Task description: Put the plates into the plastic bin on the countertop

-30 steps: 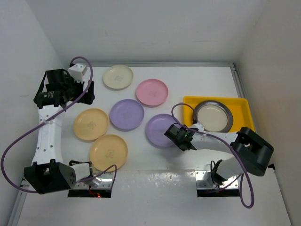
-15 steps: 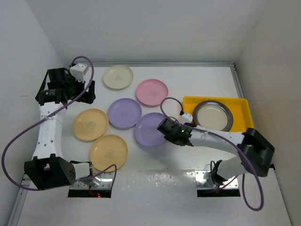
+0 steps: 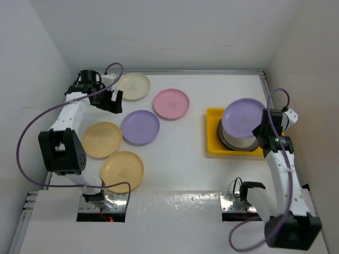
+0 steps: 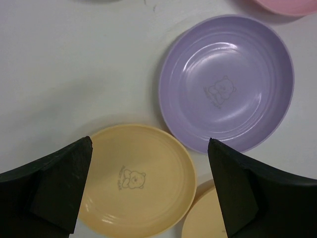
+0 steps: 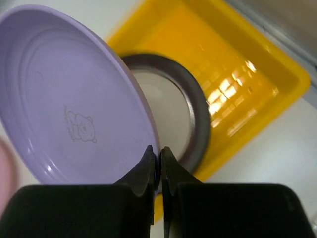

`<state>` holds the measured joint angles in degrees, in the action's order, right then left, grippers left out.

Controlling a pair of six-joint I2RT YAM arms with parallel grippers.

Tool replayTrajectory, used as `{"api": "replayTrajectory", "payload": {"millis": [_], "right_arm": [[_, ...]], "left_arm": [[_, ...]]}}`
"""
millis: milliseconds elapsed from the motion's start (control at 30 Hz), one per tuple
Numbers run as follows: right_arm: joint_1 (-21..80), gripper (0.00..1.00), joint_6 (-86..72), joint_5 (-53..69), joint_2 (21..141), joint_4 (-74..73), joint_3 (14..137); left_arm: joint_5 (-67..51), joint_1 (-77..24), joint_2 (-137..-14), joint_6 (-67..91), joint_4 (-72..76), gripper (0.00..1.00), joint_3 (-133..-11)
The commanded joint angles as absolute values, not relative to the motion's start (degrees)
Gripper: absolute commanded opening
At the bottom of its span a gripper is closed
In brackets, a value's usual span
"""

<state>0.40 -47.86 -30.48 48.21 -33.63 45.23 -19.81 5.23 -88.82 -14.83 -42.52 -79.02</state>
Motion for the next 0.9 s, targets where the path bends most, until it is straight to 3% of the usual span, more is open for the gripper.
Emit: {"api": "replayTrajectory", "payload": {"millis": [0, 233, 267, 300, 333, 367, 467, 500, 600, 733, 800, 867], "right_arm": [[-11.74, 0.0, -37.09, -6.69, 53.17, -37.1, 41.4], [-18.55, 0.0, -36.4, -0.18, 65.82, -21.37, 35.16], [-18.63, 0.05, -35.26, -0.26, 67.74, -22.58, 37.16], [-18.37, 0.14, -34.81, -0.26, 70.11, -23.98, 38.22], [-18.37, 0.37, -34.54, -0.26, 71.09, -25.13, 39.28], [-18.28, 0.52, -34.02, -1.13, 72.93, -26.35, 41.72], [-18.19, 0.76, -32.17, -5.7, 73.48, -31.54, 43.41], [-18.28, 0.79, -31.21, -6.76, 73.39, -32.6, 44.55], [-17.93, 0.81, -29.01, -10.98, 72.25, -33.92, 48.23], [-13.29, 0.81, -26.37, -14.59, 70.4, -33.75, 52.55], [-11.0, 0.81, -26.11, -14.15, 69.09, -33.31, 54.48], [-8.01, 0.8, -24.7, -13.72, 68.47, -32.17, 55.19]], "left_arm": [[-21.62, 2.73, -97.25, -16.69, -41.48, 0.98, -82.61], [-23.81, 3.96, -112.48, -13.89, -41.48, 0.96, -90.61], [-23.82, 3.96, -113.28, -13.89, -41.48, 0.96, -90.62], [-24.51, 3.96, -113.99, -13.89, -41.48, 0.96, -90.62], [-26.26, 3.96, -114.6, -14.67, -42.09, 0.95, -90.62], [-27.5, 3.96, -114.61, -15.72, -42.1, 0.94, -90.09], [-28.21, 1.95, -115.83, -18.01, -42.71, 0.93, -88.6], [-28.21, 1.41, -115.84, -18.54, -42.71, 0.92, -88.59], [-24.89, -0.08, -117.15, -19.07, -42.71, 0.82, -87.98], [-18.9, -0.79, -122.25, -18.54, -42.71, 0.55, -89.21], [-18.28, -0.79, -124.27, -19.16, -42.71, 0.48, -89.21], [-20.02, -1.31, -124.8, -18.46, -42.71, 0.29, -89.82]]}}
